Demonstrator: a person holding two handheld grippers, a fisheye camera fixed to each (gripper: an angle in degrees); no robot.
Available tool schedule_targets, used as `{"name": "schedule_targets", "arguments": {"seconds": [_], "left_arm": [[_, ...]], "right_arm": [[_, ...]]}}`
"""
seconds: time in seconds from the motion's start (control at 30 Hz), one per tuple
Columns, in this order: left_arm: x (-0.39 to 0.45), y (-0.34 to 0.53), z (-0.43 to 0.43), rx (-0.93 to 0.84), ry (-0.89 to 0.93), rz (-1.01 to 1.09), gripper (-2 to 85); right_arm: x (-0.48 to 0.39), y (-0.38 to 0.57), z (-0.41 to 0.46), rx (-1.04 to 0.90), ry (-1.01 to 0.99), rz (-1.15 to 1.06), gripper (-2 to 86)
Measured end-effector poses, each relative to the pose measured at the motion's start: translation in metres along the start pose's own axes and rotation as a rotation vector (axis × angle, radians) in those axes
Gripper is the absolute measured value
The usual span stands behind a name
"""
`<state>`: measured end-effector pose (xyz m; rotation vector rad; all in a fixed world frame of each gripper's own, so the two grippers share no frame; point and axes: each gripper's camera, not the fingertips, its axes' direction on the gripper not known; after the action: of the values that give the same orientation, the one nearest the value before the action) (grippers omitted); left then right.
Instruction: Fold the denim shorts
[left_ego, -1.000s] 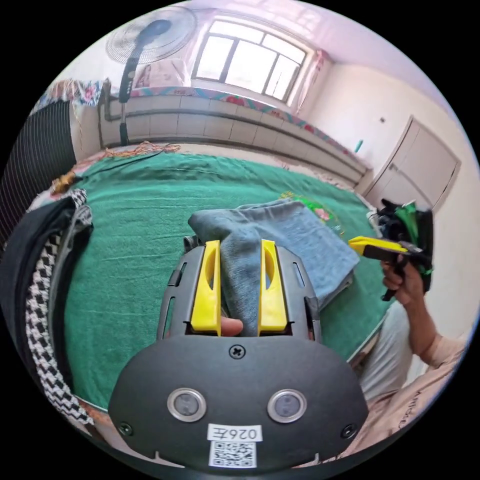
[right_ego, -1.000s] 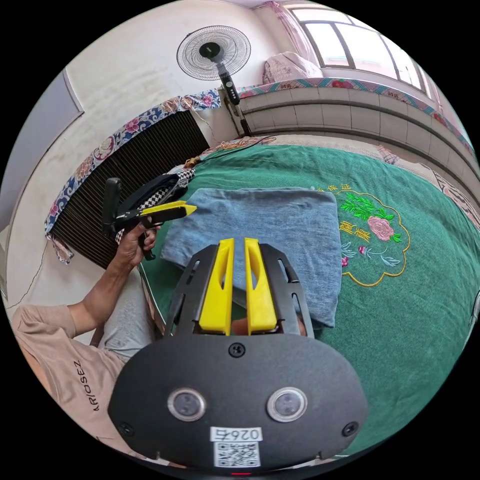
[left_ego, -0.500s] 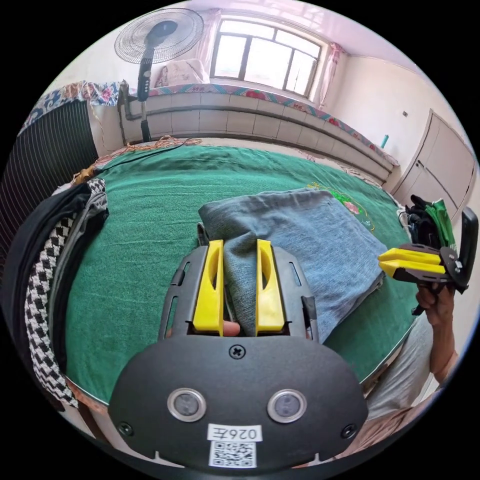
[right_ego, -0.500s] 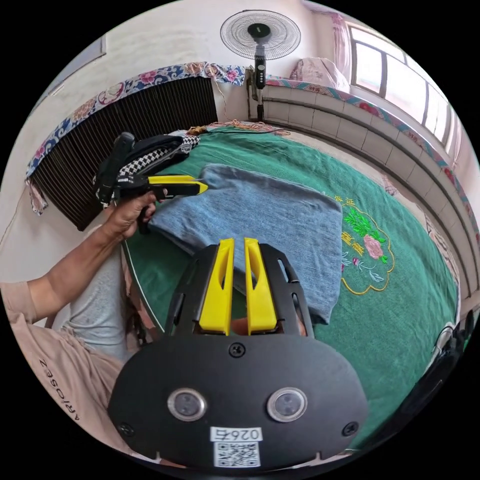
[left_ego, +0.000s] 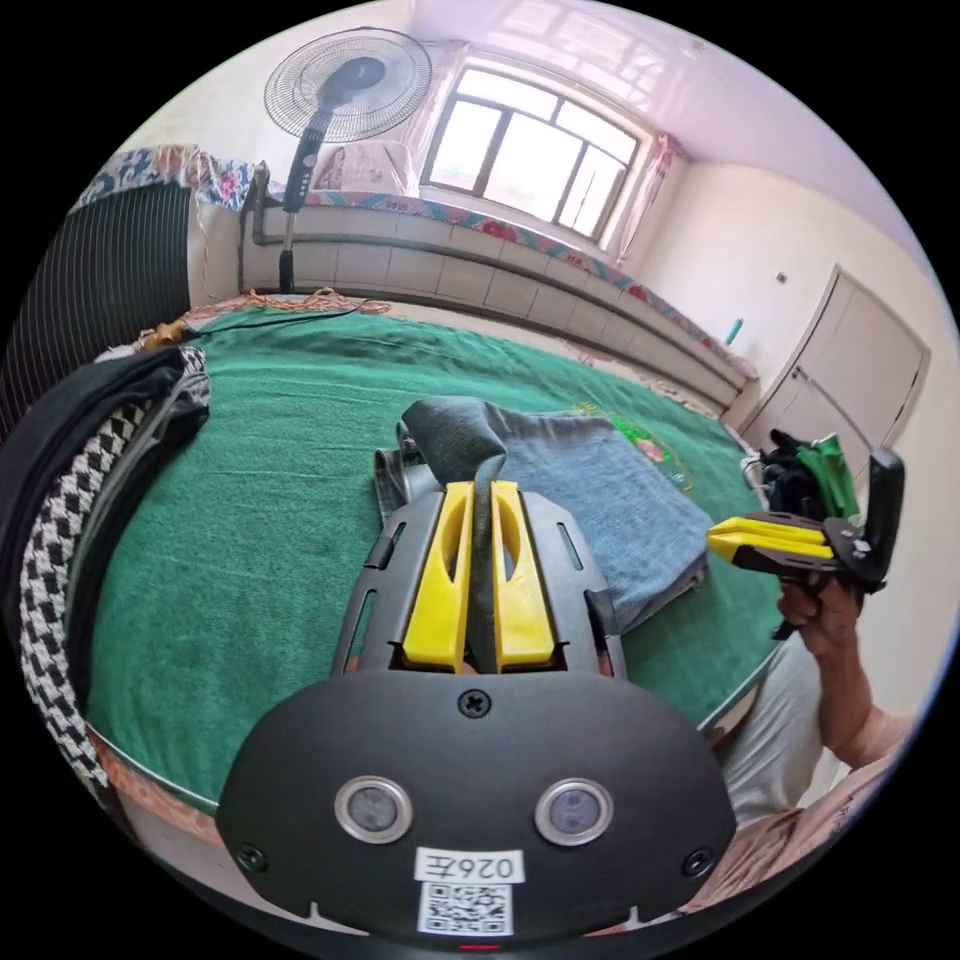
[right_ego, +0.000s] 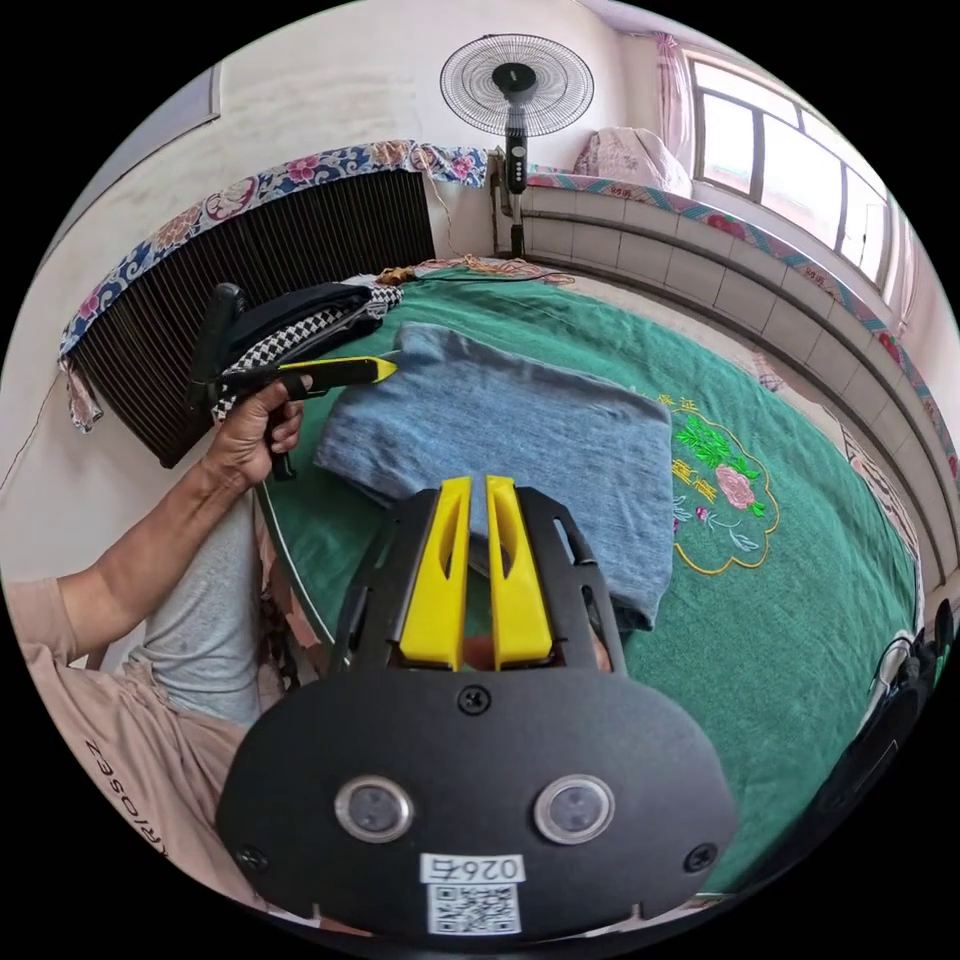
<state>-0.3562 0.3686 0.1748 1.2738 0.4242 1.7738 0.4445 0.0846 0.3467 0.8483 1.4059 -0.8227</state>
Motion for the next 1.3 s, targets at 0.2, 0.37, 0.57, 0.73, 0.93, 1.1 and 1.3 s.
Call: {"name": "schedule_targets", "arguments": {"seconds": [0.2,0.37,0.57,0.73,0.93,1.1,1.3], "left_arm": [[-0.005,0.009,-0.032,0.035,0.144,0.049,1.2],[0.008,0.007,-0.057,0.076,0.268,0.092,0.9],[0.047,-0.010,-0.086,0.088,0.411,0.175,0.8],[0.112,-0.014,-0.081,0.012,0.467,0.297,1.0],[0.175,-0.001,-0.071,0.022,0.327,0.490,3.1],[0.159,-0.011,-0.075,0.077,0.429,0.473,6.8],[0.096,-0.041,-0.081,0.041,-0.045,0.393,9.6]], "right_arm": [[-0.102,0.004,-0.020,0.059,-0.008,-0.046,4.6],[-0.202,-0.007,-0.034,0.081,-0.010,-0.143,10.8],[-0.334,-0.027,-0.061,0.172,0.088,-0.369,16.4],[-0.411,-0.063,-0.094,0.291,0.292,-0.448,13.7],[-0.407,-0.178,-0.175,0.271,0.368,-0.260,3.7],[-0.349,-0.286,-0.281,0.274,0.304,-0.123,0.3],[-0.173,-0.383,-0.466,0.427,0.251,0.378,0.0]]}}
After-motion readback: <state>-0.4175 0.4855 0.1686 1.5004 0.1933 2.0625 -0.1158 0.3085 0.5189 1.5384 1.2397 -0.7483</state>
